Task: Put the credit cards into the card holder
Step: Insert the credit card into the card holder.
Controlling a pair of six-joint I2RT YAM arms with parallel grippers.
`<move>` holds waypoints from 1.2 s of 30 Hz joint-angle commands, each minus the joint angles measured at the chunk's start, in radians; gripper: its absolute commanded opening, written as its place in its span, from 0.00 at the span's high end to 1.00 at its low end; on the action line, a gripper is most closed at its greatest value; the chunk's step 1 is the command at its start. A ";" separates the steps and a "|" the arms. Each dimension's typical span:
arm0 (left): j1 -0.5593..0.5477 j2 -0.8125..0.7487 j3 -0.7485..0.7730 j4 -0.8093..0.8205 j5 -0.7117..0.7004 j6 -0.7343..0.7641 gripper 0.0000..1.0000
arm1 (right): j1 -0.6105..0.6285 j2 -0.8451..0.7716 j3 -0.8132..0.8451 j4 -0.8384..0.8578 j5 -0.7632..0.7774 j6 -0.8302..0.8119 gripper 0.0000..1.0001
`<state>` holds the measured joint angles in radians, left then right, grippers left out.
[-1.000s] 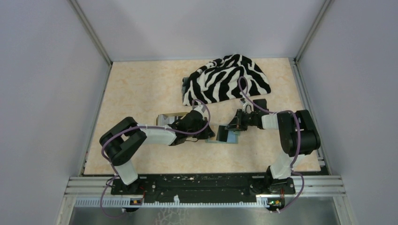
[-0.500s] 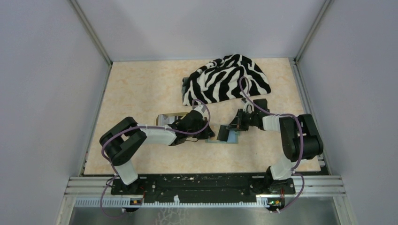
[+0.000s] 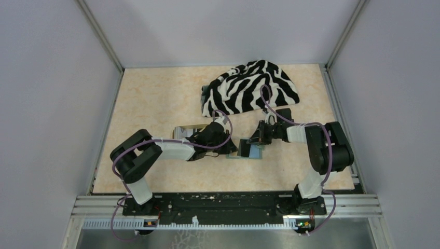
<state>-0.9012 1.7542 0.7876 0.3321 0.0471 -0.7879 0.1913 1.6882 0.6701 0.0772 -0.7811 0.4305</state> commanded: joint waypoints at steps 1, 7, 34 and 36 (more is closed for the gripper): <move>0.001 0.021 0.010 -0.036 0.008 0.026 0.86 | 0.028 0.033 0.033 -0.028 0.010 -0.026 1.00; 0.001 0.018 0.021 -0.060 -0.013 0.027 0.86 | 0.028 -0.001 0.027 -0.075 0.041 -0.055 1.00; 0.001 0.019 0.019 -0.068 -0.052 0.042 0.88 | 0.032 0.043 0.049 -0.141 0.046 -0.049 1.00; 0.001 0.021 0.019 -0.066 -0.053 0.043 0.88 | 0.036 0.053 0.060 -0.143 0.038 -0.047 1.00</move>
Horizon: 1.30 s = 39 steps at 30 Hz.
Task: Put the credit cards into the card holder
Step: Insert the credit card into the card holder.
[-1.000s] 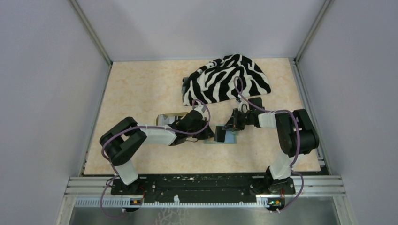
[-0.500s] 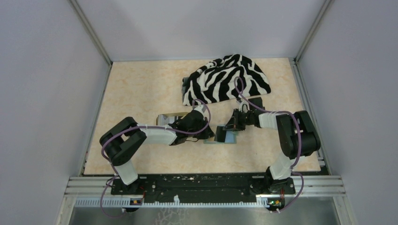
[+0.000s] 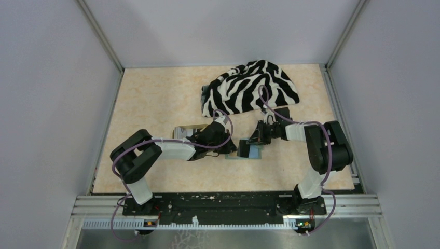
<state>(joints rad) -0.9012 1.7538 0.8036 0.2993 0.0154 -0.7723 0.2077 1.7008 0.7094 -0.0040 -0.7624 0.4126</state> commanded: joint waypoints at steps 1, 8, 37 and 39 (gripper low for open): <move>0.001 0.022 0.004 -0.032 -0.006 0.027 0.88 | 0.022 0.045 0.025 -0.062 0.015 -0.027 1.00; 0.001 0.025 0.005 -0.031 0.011 0.031 0.88 | 0.035 0.064 0.044 -0.053 -0.008 -0.016 1.00; -0.030 -0.179 0.020 -0.042 0.106 -0.006 0.80 | 0.087 0.103 0.122 0.037 -0.099 0.000 0.83; -0.058 -0.159 0.045 -0.065 0.062 -0.021 0.84 | 0.087 0.104 0.122 0.035 -0.095 -0.001 0.84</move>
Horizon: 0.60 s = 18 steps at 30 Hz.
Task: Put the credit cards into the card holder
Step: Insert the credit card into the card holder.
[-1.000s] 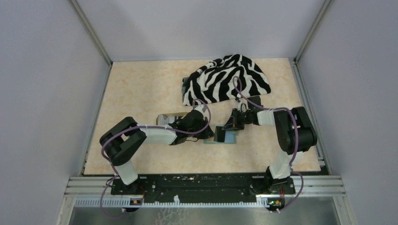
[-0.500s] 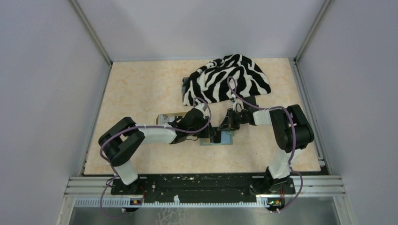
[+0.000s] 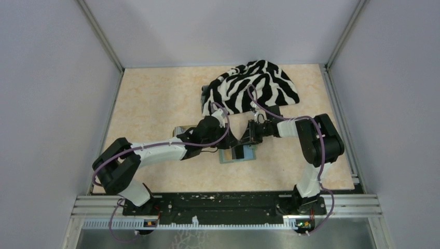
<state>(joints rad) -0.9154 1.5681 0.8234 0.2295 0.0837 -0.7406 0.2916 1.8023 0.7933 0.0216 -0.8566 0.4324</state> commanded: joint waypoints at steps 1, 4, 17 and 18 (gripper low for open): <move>-0.059 0.039 0.041 -0.009 -0.028 -0.059 0.86 | 0.004 0.003 0.038 0.010 0.000 -0.021 0.84; -0.099 0.096 0.108 -0.067 -0.089 -0.078 0.92 | 0.003 0.012 0.039 0.008 0.000 -0.021 0.84; -0.169 0.312 0.330 -0.320 -0.309 -0.094 0.90 | 0.004 0.020 0.043 0.003 -0.004 -0.020 0.84; -0.176 0.325 0.345 -0.343 -0.333 -0.099 0.89 | 0.003 0.021 0.042 0.002 -0.004 -0.020 0.84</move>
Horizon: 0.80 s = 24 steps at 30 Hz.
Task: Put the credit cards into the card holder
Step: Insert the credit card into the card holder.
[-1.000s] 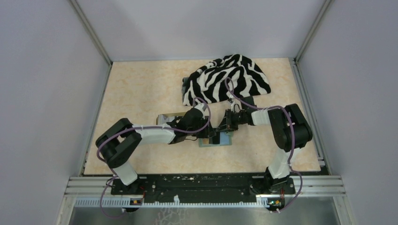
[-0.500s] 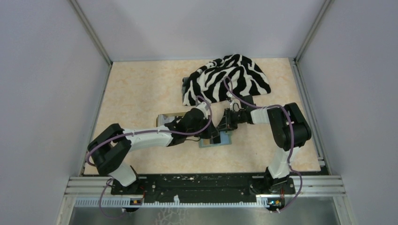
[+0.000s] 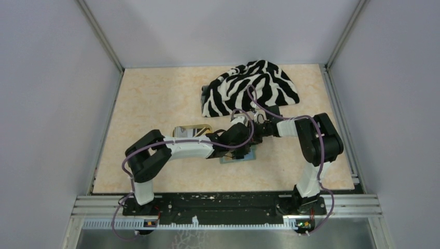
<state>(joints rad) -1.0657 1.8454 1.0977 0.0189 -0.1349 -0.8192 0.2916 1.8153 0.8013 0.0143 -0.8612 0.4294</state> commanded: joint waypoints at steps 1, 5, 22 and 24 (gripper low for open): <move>-0.031 0.060 0.083 -0.153 -0.132 -0.023 0.89 | 0.004 0.007 0.035 0.010 0.002 -0.017 0.84; -0.037 0.098 0.119 -0.214 -0.192 -0.039 0.87 | 0.003 0.008 0.036 0.008 0.002 -0.018 0.84; -0.037 0.128 0.156 -0.427 -0.391 -0.154 0.80 | 0.004 0.006 0.049 -0.002 -0.019 -0.029 0.70; -0.038 0.122 0.154 -0.441 -0.400 -0.165 0.79 | 0.003 -0.002 0.057 -0.009 -0.023 -0.036 0.68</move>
<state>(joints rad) -1.1038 1.9491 1.2491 -0.3027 -0.4709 -0.9306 0.2916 1.8156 0.8101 0.0093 -0.8837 0.4263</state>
